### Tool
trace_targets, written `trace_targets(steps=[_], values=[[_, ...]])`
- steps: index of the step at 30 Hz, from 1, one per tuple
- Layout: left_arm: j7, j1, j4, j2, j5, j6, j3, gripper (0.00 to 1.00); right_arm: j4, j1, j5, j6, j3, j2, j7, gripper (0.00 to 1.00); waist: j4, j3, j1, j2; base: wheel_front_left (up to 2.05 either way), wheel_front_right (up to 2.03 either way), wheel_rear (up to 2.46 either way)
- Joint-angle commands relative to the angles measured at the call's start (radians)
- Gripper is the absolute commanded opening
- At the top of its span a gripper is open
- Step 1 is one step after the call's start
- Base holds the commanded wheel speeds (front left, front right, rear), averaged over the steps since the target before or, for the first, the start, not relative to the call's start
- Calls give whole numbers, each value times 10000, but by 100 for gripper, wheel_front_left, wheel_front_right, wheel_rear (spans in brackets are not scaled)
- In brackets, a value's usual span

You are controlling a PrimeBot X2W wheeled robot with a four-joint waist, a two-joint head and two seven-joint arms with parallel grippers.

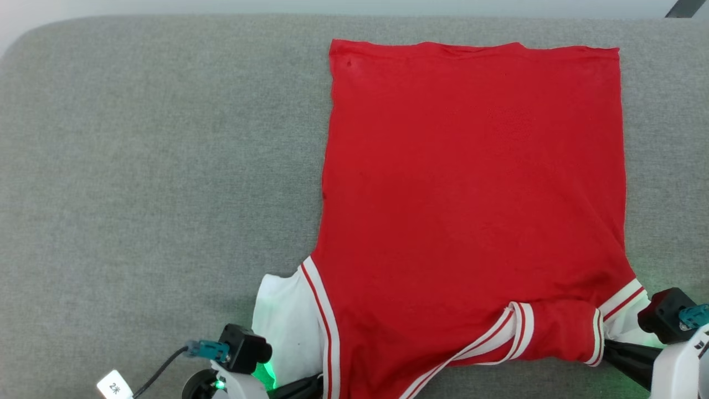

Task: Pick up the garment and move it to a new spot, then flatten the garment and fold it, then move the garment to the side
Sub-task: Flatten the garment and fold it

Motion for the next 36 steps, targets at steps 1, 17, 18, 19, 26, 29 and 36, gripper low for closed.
trace_targets(steps=[1,17,18,19,26,29,36], values=[[-32,-31,294,-143,11,-14,-18,0,101,-36,-69,-15,154,250,8,0,-40,-29,0,0,0,0,0],[-678,91,853,-458,138,-90,128,0,-1998,-661,1402,-15,-2045,-1755,952,100,-70,102,0,0,0,0,0],[-707,77,777,-461,204,-85,119,0,-2051,-803,1583,-15,-2410,-1931,1028,100,-23,183,0,0,0,0,0],[-702,10,708,-470,285,-70,100,0,-2049,-952,1663,-15,-2739,-2086,1123,100,50,275,0,0,0,0,0],[-567,-727,437,-766,813,-3,128,0,-573,-3224,1098,-15,-3963,-1068,2342,100,726,1034,0,0,0,0,0],[-472,-1126,510,-1033,1053,-50,126,0,740,-4667,345,-15,-3561,-28,3108,100,1072,1464,0,0,0,0,0],[-548,-1767,997,-1574,1287,-218,209,0,4360,-7906,-645,-15,-2732,1726,4195,100,1640,2637,0,0,0,0,0]])
